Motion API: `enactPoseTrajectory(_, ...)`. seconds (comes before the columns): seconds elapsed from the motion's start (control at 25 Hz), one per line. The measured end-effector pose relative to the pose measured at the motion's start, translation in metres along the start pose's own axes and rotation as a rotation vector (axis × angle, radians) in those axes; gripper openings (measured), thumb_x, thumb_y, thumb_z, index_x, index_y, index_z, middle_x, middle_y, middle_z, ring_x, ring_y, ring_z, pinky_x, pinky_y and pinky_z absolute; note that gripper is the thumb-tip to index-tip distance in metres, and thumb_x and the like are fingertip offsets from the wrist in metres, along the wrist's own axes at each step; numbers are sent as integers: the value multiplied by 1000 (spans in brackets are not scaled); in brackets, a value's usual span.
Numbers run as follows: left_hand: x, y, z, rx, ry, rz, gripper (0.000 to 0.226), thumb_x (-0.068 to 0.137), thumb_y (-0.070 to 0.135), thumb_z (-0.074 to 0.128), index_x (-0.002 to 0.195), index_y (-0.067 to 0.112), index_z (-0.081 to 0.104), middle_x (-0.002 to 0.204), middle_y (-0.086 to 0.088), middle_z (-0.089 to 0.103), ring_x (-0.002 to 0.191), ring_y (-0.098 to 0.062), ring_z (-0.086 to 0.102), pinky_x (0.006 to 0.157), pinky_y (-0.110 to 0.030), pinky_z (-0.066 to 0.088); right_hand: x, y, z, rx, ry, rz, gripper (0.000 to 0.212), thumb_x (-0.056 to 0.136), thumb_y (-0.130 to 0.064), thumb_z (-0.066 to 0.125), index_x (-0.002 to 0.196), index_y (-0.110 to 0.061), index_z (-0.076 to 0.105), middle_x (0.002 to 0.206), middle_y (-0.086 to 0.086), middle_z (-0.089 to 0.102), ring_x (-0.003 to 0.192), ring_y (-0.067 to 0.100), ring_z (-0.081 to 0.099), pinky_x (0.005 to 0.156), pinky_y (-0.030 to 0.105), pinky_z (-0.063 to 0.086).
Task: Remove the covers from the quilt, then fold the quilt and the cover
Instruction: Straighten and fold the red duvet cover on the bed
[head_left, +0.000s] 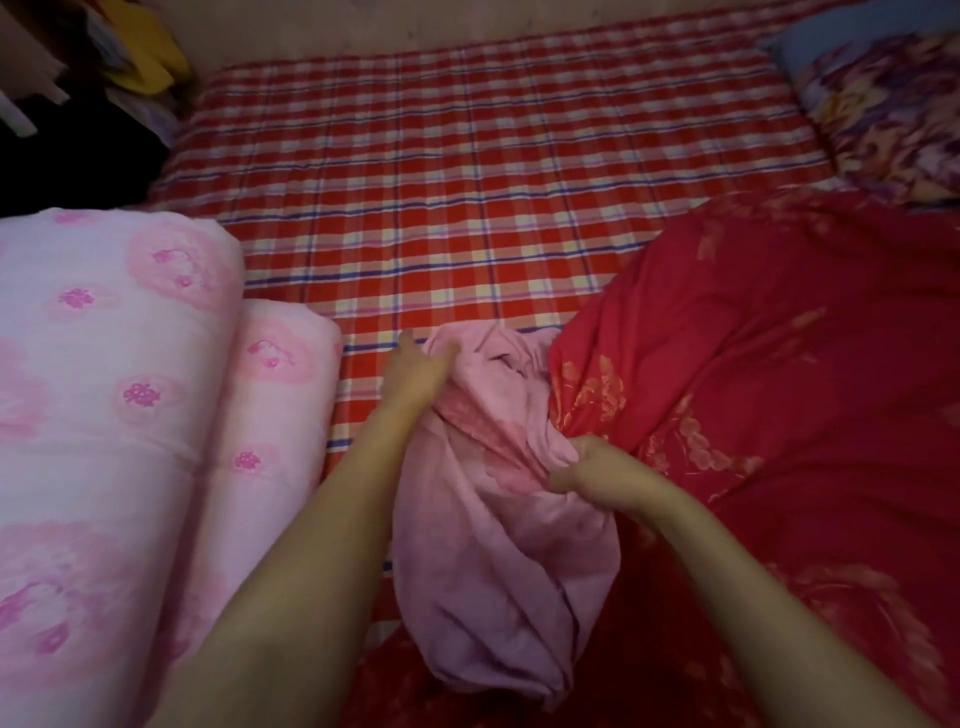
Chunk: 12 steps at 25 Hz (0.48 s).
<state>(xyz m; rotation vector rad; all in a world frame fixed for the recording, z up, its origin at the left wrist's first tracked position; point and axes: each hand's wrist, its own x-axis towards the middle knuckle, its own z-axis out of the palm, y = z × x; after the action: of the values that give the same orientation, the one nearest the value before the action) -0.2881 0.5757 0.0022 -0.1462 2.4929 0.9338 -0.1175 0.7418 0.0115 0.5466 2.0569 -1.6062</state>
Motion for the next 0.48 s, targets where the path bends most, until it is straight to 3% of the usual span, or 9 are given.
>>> enactPoseTrajectory(0.08,10,18,24,110,-180,12,118,73,64,65,150,8,-4,157,-16,11,143,-34,19,114,-44,23,-19,6,-14,-19,-73,-52,24,57,-9,59,76,6,63,67,-1,58,64,13,54,59,28,41)
enactPoseTrajectory(0.12,12,12,42,193,-274,19,116,75,53,70,150,4,-4,156,-17,13,141,-32,23,113,-39,25,-26,10,-21,-13,-110,-71,25,56,-8,58,77,4,64,70,0,59,65,14,55,60,30,42)
enactPoseTrajectory(0.2,-13,-5,61,298,-441,-42,74,92,25,59,146,-5,19,150,-18,30,130,-26,39,106,-30,31,-42,15,-38,16,-130,-90,20,58,-2,64,78,-6,67,75,-2,66,69,12,60,64,30,47)
enactPoseTrajectory(0.24,-33,-7,59,228,-511,-58,54,96,19,51,140,-7,33,144,-18,39,120,-25,46,102,-30,34,-48,14,-43,87,-138,-80,24,62,3,69,83,-9,69,82,-1,70,73,11,64,67,28,50)
enactPoseTrajectory(0.36,-82,1,42,-443,-441,-292,34,100,14,42,126,-6,51,129,-25,54,83,-24,56,77,-37,48,-55,1,-48,592,-114,-21,26,72,2,68,96,-7,70,91,9,73,79,16,70,71,26,57)
enactPoseTrajectory(0.44,-106,12,13,-811,-312,-308,24,100,17,39,103,5,59,97,-18,63,70,-20,56,63,-32,48,-47,-22,-52,910,-136,6,23,70,-14,68,90,-5,74,87,11,74,77,17,71,71,27,58)
enactPoseTrajectory(0.48,-120,19,-3,-883,-332,-270,27,100,16,36,92,7,60,84,-13,62,67,-21,58,60,-31,49,-38,-36,-54,1003,-178,46,24,73,-22,67,87,-5,75,86,12,73,79,19,71,72,30,59)
